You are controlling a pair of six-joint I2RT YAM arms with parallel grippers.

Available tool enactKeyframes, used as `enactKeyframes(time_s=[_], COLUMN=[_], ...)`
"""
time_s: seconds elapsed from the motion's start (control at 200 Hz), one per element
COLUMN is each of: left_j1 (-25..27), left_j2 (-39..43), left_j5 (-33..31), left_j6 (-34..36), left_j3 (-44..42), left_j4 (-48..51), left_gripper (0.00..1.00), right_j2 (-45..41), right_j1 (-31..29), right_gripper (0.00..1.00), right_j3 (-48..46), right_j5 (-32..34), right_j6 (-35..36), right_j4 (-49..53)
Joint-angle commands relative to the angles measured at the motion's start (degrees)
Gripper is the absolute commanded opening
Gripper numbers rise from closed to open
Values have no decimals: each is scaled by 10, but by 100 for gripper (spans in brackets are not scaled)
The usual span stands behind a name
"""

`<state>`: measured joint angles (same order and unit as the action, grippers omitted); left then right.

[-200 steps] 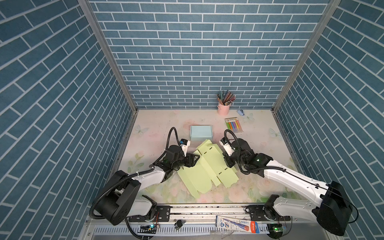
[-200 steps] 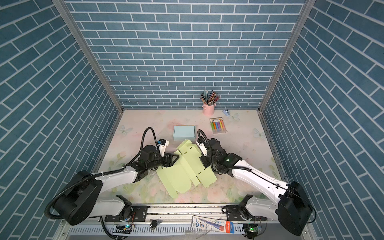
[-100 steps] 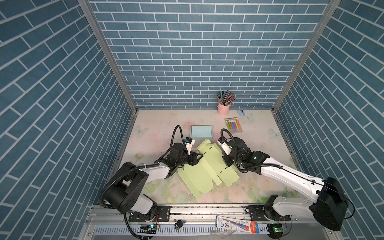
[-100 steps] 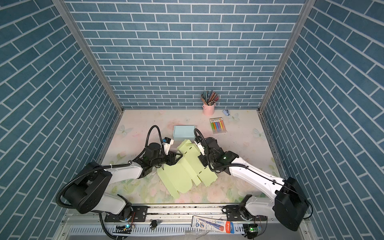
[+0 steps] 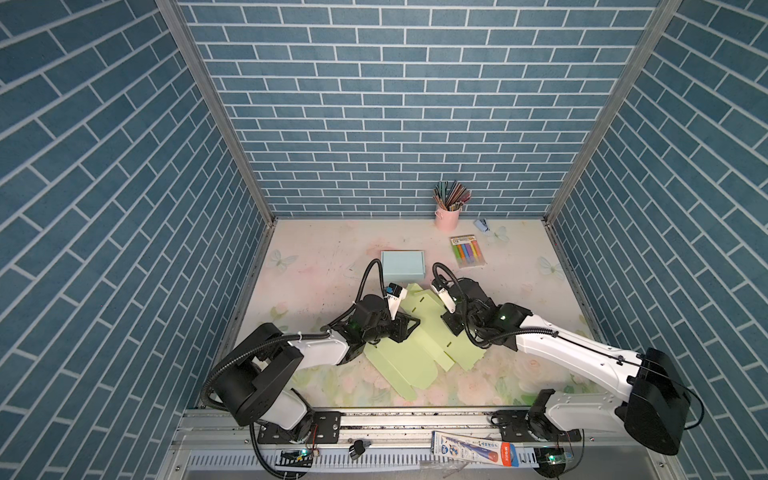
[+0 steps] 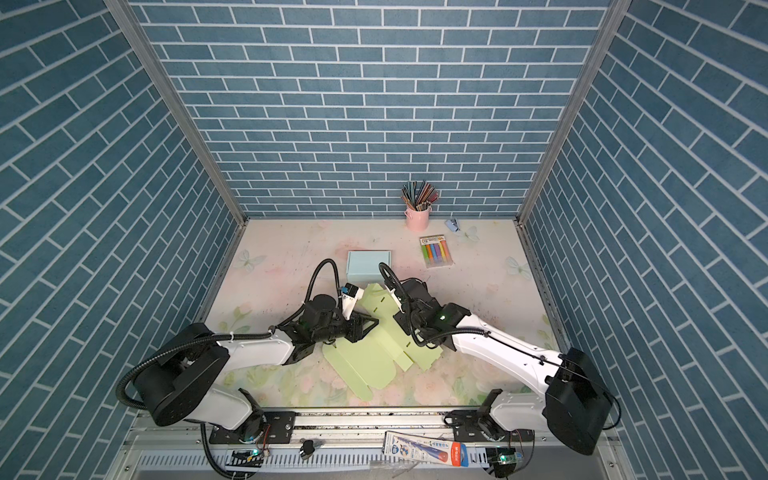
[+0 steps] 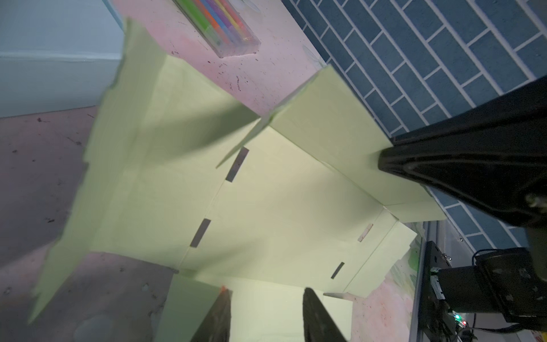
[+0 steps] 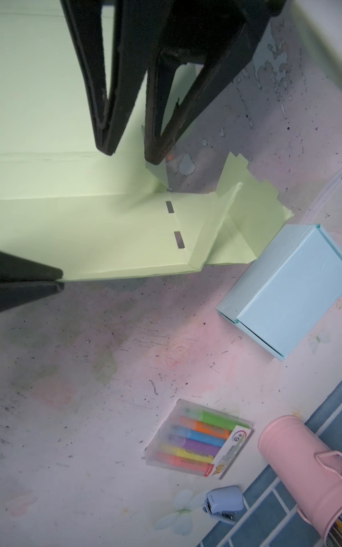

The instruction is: Fold the paper box

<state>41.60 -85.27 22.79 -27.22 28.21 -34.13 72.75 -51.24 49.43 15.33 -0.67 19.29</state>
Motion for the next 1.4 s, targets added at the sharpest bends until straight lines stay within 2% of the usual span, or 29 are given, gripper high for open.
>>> enactKeyframes(time_s=[0.0,0.19,0.34,0.545,0.68,1.045,1.2,1.395], left_j1=[-2,-35,-82,-179,-212,-223,-221,-198], left_j2=[31,114,204,280,245,76,6,-22], left_j5=[-7,-8,15,28,25,6,54,85], left_j6=[-9,-7,-20,-43,-33,-5,-3,6], left_j3=[-19,-71,-103,-109,-82,-26,-7,-8], left_j4=[-19,11,30,65,77,20,-18,-54], left_gripper=[40,40,39,37,35,34,34,36], right_j2=[-4,-7,41,80,77,96,93,101], right_j1=[-19,-93,-121,-164,-189,-228,-231,-231], right_gripper=[0,0,0,0,0,0,0,0], right_j3=[24,-8,5,3,-10,-36,-37,-53], right_j5=[72,190,257,312,324,373,375,379], right_j6=[16,83,88,123,156,242,277,346], right_j4=[5,-42,-22,-38,-73,-139,-162,-212])
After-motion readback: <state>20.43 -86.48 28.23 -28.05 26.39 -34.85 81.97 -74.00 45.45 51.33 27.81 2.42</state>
